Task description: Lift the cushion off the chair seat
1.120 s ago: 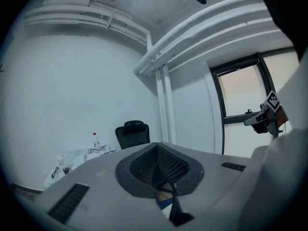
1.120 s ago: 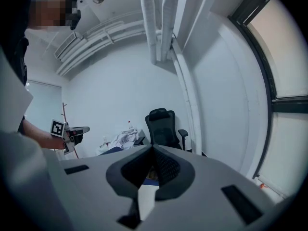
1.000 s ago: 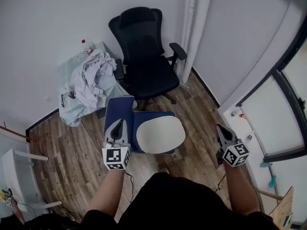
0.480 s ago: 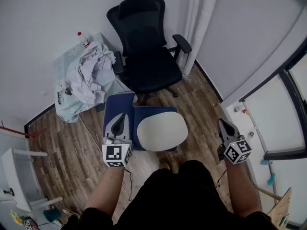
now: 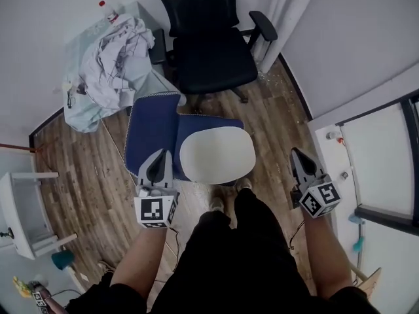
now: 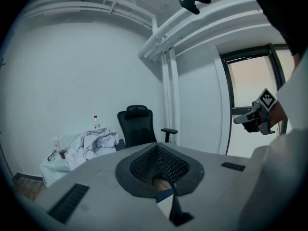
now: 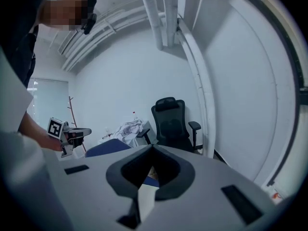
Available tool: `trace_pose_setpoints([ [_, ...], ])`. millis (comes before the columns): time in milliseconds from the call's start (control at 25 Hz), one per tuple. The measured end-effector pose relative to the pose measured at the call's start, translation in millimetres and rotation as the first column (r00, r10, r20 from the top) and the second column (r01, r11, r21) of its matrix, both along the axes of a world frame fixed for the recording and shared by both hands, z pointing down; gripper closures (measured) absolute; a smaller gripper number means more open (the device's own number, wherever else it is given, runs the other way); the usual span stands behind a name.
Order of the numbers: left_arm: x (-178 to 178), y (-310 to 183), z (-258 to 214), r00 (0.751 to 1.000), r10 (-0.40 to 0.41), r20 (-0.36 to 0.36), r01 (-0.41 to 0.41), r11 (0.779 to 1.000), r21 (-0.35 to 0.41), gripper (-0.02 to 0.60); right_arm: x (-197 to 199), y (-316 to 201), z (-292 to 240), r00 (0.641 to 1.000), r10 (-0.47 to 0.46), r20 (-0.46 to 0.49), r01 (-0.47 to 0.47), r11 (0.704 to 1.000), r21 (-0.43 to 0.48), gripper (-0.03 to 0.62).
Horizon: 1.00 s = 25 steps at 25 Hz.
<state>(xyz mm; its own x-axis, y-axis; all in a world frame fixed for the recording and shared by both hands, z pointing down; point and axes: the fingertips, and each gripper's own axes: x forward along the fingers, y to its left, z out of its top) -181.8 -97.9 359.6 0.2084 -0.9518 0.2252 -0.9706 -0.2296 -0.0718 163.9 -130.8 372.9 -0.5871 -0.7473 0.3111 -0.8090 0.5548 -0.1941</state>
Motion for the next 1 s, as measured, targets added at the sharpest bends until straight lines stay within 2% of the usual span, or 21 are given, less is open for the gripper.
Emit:
trace_pose_setpoints([
  [440, 9.7, -7.7, 64.7, 0.998, -0.041, 0.054, 0.045, 0.996, -0.081, 0.577, -0.5, -37.6, 88.3, 0.998, -0.065, -0.008, 0.063, 0.992, -0.113, 0.583],
  [720, 11.7, -24.1, 112.2, 0.995, -0.097, 0.025, 0.099, 0.989, -0.114, 0.577, -1.2, -41.1, 145.9, 0.995, -0.099, -0.012, 0.095, 0.973, -0.210, 0.583],
  [1000, 9.6, -41.8, 146.0, 0.993, -0.111, 0.031, 0.114, 0.985, -0.132, 0.577, -12.3, -58.7, 179.8, 0.991, -0.133, -0.008, 0.128, 0.963, -0.236, 0.583],
])
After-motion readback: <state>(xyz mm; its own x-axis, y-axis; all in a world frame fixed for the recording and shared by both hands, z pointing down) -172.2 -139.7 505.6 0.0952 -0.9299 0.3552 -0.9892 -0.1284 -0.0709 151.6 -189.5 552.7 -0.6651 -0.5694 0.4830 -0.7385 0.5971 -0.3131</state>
